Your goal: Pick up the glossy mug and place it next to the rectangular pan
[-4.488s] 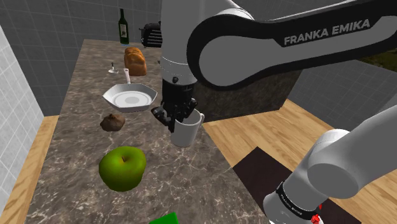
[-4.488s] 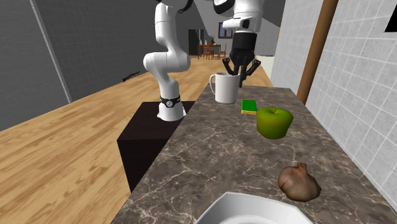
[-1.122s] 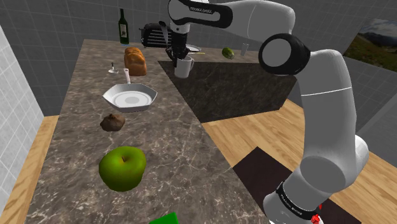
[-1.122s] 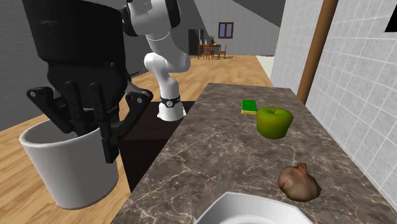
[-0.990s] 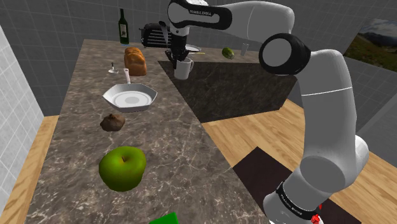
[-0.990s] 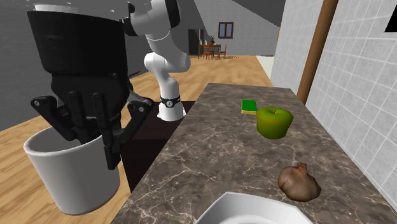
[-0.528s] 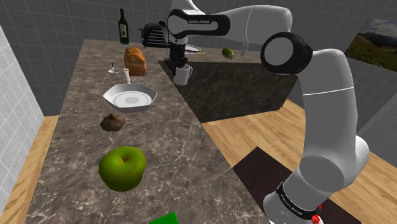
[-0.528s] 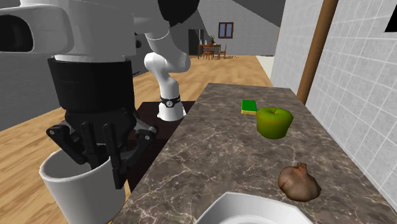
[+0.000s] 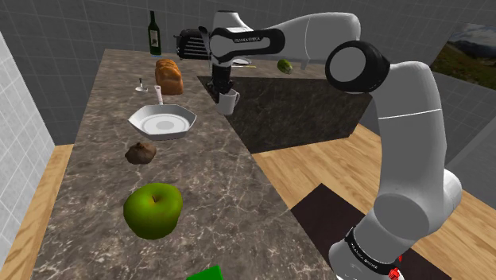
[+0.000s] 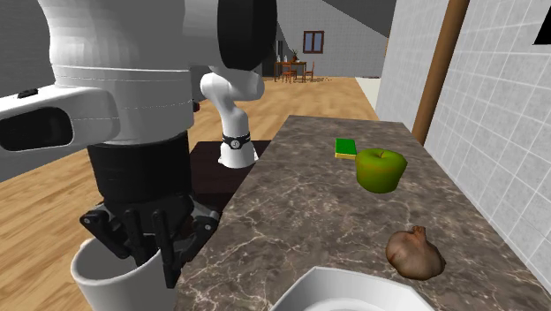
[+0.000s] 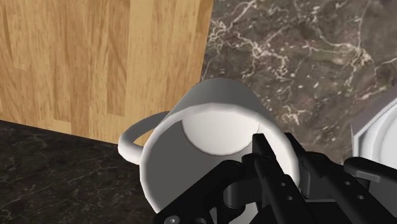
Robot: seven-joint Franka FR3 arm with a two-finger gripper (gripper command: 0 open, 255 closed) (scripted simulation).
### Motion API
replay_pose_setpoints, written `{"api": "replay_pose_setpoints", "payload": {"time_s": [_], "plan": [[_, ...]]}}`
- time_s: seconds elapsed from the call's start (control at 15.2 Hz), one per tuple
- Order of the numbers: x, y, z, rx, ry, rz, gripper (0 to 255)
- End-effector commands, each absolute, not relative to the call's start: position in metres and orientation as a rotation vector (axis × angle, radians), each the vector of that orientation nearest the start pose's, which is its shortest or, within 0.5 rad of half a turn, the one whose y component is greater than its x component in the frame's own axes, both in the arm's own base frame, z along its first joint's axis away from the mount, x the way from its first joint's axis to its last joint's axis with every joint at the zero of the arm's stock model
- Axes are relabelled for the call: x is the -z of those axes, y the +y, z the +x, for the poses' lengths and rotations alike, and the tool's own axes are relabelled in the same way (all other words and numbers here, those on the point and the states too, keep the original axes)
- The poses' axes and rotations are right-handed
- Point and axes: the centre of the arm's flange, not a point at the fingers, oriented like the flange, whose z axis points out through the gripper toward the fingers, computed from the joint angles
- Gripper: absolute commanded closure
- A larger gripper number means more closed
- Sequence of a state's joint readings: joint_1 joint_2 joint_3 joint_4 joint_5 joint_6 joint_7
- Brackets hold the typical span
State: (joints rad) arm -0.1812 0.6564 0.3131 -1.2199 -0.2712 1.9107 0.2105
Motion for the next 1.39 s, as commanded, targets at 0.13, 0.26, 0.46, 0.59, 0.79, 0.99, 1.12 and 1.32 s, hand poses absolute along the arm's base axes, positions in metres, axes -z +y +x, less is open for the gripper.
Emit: {"api": "replay_pose_setpoints", "payload": {"time_s": [0.13,0.26,0.46,0.59,0.79,0.99,1.12,1.32], "plan": [[-0.386,0.019,0.741,0.121,0.102,-3.197,255],[-0.375,0.019,0.741,0.121,0.102,-3.197,255],[-0.360,0.019,0.741,0.121,0.102,-3.197,255],[-0.360,0.019,0.741,0.121,0.102,-3.197,255],[-0.360,0.019,0.741,0.121,0.102,-3.197,255],[-0.360,0.019,0.741,0.120,0.102,-3.197,0],[-0.360,0.019,0.741,0.120,0.102,-3.197,0],[-0.360,0.019,0.741,0.120,0.102,-3.197,0]]}}
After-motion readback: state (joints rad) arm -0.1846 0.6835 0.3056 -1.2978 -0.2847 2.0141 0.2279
